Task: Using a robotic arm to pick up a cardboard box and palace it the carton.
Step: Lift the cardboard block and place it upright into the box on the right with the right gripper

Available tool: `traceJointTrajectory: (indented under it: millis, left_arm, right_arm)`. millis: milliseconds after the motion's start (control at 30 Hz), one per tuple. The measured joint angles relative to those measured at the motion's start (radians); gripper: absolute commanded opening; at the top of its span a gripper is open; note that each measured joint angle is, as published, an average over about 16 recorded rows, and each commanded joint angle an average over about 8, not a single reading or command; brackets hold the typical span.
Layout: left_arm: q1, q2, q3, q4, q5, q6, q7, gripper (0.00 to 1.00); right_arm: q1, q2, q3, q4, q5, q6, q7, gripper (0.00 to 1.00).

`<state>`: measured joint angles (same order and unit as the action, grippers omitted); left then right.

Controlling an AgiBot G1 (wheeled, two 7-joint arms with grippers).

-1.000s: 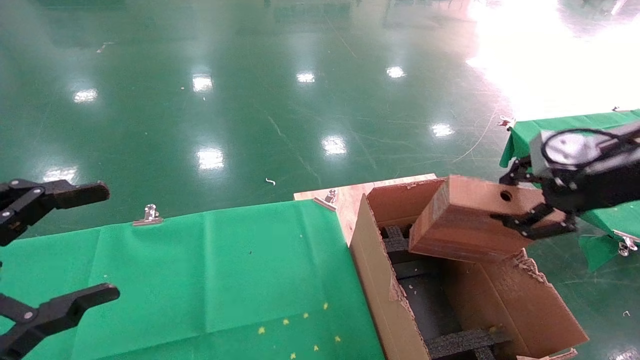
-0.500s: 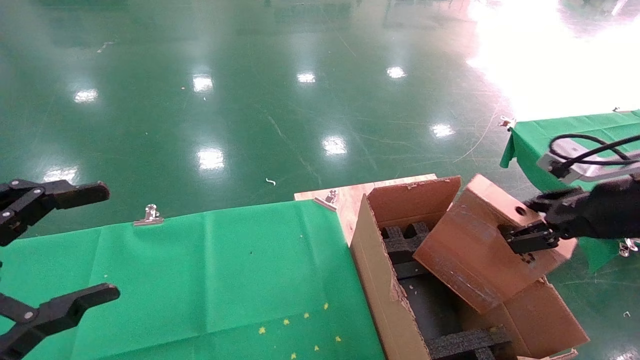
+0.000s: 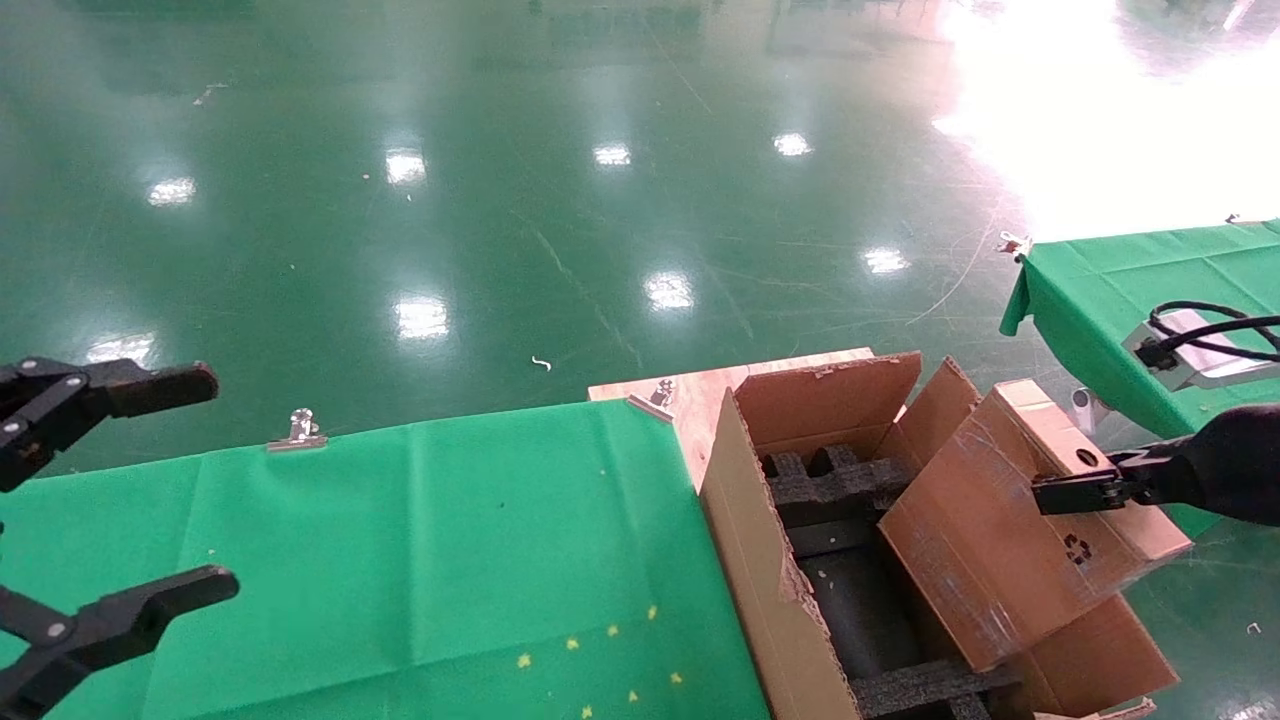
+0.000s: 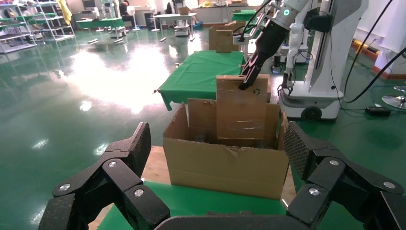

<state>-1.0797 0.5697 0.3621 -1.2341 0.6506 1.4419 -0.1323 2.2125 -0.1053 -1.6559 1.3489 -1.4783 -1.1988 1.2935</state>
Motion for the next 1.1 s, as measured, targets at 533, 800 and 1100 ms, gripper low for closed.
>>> traceJointTrajectory:
  millis: [533, 800, 1100]
  left_arm:
    - [0.000, 0.000, 0.000, 0.000, 0.000, 0.000, 0.000, 1.00]
    - [0.000, 0.000, 0.000, 0.000, 0.000, 0.000, 0.000, 1.00]
    - [0.000, 0.000, 0.000, 0.000, 0.000, 0.000, 0.000, 1.00]
  right_arm:
    - [-0.041, -0.013, -0.024, 0.000, -0.019, 0.111, 0.018, 0.00]
    - [-0.093, -0.023, -0.059, 0.009, -0.048, 0.219, 0.041, 0.00]
    - [-0.141, -0.059, -0.096, 0.009, -0.087, 0.267, 0.105, 0.00]
